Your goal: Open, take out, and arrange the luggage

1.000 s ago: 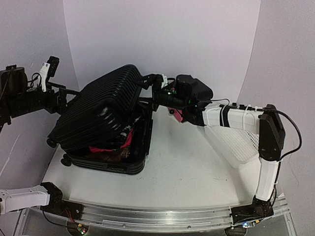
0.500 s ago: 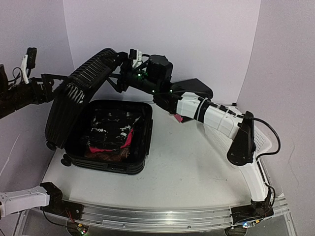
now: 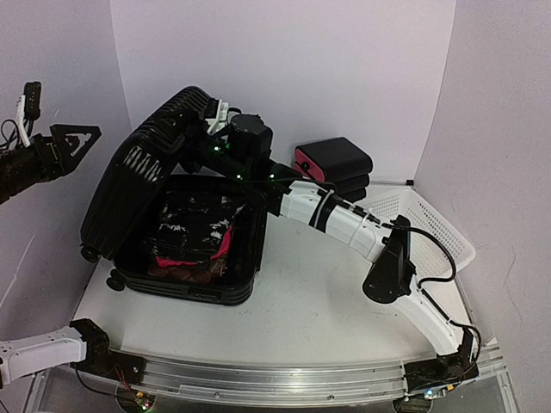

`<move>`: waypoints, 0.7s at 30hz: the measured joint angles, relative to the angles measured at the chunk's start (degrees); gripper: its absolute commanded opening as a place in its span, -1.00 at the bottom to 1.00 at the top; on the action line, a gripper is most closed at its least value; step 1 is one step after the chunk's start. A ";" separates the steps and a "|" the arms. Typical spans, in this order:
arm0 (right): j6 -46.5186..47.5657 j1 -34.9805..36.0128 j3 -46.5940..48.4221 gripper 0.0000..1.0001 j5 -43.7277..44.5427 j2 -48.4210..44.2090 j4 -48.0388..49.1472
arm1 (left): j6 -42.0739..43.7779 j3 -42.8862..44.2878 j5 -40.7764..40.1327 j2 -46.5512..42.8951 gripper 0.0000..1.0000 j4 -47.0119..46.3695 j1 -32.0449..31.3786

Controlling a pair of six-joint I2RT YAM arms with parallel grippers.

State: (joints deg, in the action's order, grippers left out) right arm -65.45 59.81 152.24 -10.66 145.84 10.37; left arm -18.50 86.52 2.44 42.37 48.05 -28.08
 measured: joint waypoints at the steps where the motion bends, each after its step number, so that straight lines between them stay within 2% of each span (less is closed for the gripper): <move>1: 0.28 0.04 -0.17 0.97 0.22 0.00 0.17 | 1.05 -0.11 2.23 -0.09 0.79 0.09 0.00; 4: 0.94 0.13 -2.45 0.97 0.85 -0.79 0.48 | 4.50 -1.11 10.21 -1.38 0.68 0.04 0.00; 7: 0.90 0.11 -3.28 0.97 0.85 -0.98 0.66 | 9.88 -5.40 16.87 -4.81 0.76 0.24 -0.02; 16: 0.90 -0.02 -3.41 0.97 1.03 -1.09 0.59 | 34.40 -24.72 16.81 -13.14 0.54 4.57 0.00; 21: 0.96 -0.02 -3.41 0.96 1.70 -1.09 0.55 | 44.92 -33.75 12.35 -18.95 0.51 -0.42 -0.02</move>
State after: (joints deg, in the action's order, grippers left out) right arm -64.49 59.79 148.83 -8.95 144.75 10.92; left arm 26.41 52.77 14.79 23.42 47.64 -28.10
